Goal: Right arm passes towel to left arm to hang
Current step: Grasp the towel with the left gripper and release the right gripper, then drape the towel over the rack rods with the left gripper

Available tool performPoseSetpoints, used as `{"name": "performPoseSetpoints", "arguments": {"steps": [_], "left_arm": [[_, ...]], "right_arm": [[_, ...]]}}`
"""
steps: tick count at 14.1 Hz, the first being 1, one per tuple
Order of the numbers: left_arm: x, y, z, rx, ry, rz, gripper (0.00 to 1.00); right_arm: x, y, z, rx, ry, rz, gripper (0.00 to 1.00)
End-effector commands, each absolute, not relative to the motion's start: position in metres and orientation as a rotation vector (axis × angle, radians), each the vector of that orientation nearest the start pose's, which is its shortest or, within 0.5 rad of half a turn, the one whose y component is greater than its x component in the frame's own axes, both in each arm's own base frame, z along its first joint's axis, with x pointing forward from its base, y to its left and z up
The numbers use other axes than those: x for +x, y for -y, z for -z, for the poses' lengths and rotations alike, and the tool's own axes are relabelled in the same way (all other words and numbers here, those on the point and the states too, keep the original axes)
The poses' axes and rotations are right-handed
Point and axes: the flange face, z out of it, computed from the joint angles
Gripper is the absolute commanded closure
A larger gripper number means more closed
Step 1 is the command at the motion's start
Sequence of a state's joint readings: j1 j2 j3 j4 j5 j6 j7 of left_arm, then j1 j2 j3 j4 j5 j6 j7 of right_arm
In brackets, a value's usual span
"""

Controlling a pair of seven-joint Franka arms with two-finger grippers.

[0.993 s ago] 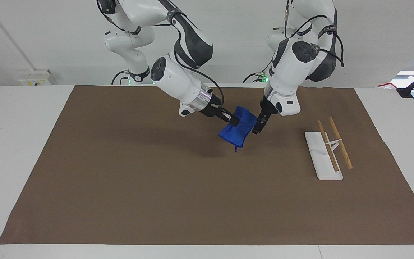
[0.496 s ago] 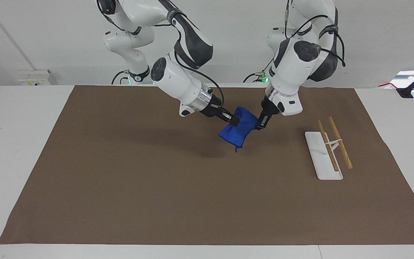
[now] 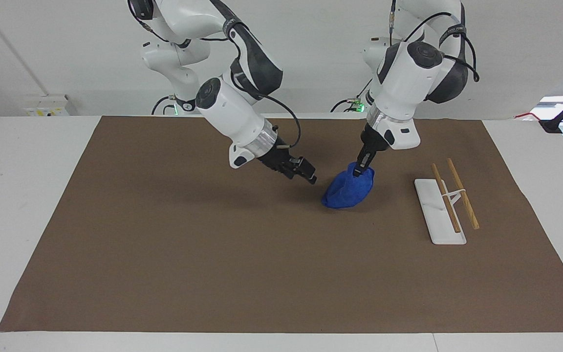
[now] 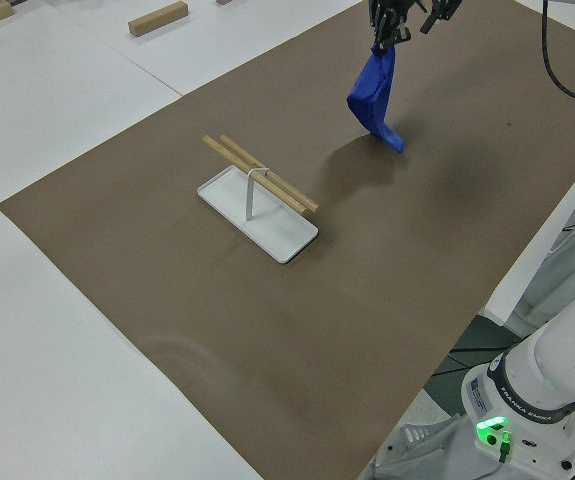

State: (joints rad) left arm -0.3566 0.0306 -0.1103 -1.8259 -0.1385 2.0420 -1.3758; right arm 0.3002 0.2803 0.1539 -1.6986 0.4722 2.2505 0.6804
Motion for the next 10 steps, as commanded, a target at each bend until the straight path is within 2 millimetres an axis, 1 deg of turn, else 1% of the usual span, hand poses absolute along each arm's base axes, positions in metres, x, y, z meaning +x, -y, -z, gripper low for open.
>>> {"name": "performPoseSetpoints", "arguments": {"steps": [1, 2, 3, 4, 5, 6, 7, 8, 9, 10], "left_arm": [[0.536, 0.219, -0.554, -3.012, 1.469, 0.056, 1.0], [0.54, 0.196, -0.554, -3.021, 1.401, 0.042, 1.0], [0.544, 0.175, -0.556, -3.028, 1.358, 0.042, 1.0], [0.55, 0.149, -0.556, -3.026, 1.35, 0.053, 1.0], [0.557, 0.124, -0.557, -3.02, 1.361, 0.071, 1.0], [0.561, 0.103, -0.558, -3.011, 1.382, 0.083, 1.0], [0.566, 0.077, -0.557, -3.004, 1.396, 0.102, 1.0], [0.568, 0.053, -0.555, -3.0, 1.392, 0.11, 1.0], [0.569, 0.023, -0.553, -2.992, 1.395, 0.117, 1.0], [0.568, -0.004, -0.551, -2.988, 1.394, 0.13, 1.0]], "right_arm": [[0.622, -0.202, -0.475, -2.727, -0.45, 0.076, 0.0], [0.625, -0.17, -0.482, -2.764, -0.38, 0.076, 0.0], [0.626, -0.132, -0.489, -2.852, -0.275, 0.084, 0.0], [0.624, -0.103, -0.498, -2.957, -0.174, 0.102, 0.0], [0.621, -0.076, -0.512, -3.05, -0.108, 0.106, 0.0], [0.617, -0.058, -0.53, -3.105, -0.084, 0.071, 0.0], [0.613, -0.044, -0.552, -3.168, -0.056, 0.036, 0.0], [0.608, -0.025, -0.58, -3.253, -0.009, -0.001, 0.0], [0.601, -0.007, -0.604, -3.28, 0.031, -0.044, 0.0], [0.59, 0.007, -0.626, -3.274, 0.034, -0.091, 0.0]]}}
